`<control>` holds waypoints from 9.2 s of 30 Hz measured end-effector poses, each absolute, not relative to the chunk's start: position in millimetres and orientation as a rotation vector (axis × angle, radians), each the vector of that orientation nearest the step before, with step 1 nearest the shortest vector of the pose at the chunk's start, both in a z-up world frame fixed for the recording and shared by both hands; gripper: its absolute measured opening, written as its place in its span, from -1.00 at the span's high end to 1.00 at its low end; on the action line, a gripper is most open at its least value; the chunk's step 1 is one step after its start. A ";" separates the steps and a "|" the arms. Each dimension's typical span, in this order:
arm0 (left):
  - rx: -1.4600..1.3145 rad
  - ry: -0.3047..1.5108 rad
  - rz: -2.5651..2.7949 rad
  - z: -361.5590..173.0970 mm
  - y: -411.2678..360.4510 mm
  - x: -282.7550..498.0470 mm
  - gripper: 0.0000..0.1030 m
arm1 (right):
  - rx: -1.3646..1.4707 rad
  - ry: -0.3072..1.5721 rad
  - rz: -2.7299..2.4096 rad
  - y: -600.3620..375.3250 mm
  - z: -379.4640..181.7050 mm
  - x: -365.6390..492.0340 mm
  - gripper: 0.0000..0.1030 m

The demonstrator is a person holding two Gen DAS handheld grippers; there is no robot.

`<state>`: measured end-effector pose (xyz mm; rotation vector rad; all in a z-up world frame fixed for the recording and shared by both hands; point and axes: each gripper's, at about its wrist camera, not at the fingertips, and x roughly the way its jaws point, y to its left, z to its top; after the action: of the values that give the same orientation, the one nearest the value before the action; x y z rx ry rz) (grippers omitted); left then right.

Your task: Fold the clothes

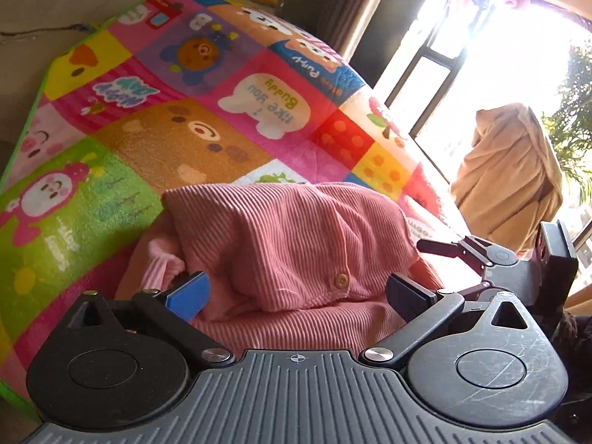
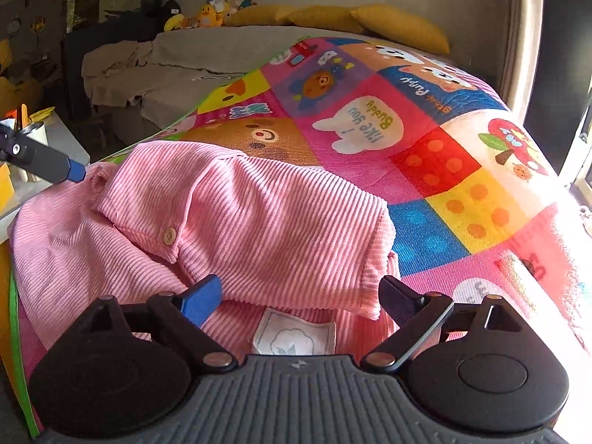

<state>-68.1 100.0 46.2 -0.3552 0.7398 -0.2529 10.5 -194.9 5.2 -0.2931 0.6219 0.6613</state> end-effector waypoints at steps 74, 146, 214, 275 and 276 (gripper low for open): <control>-0.399 0.790 -0.164 17.2 101.6 -29.2 -1.00 | 0.178 0.765 0.721 -220.1 12.2 64.9 -0.55; -0.671 0.814 -0.203 20.9 133.7 -6.3 -1.00 | 0.106 0.770 0.603 -203.1 24.8 134.6 0.05; -0.368 0.718 -0.353 47.1 121.6 76.1 -0.84 | 0.689 0.917 0.810 -224.4 -3.0 185.0 -0.76; -0.066 0.794 0.073 18.6 146.2 68.4 -0.93 | -0.511 0.454 0.424 -120.8 23.7 120.8 -1.00; -0.071 0.794 0.071 17.9 146.8 68.3 -0.93 | -0.528 0.434 0.400 -131.2 27.0 115.9 -1.00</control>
<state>68.3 146.8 17.9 -0.0705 0.7937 0.0706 115.9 -131.2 27.0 -0.5284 0.4340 0.4003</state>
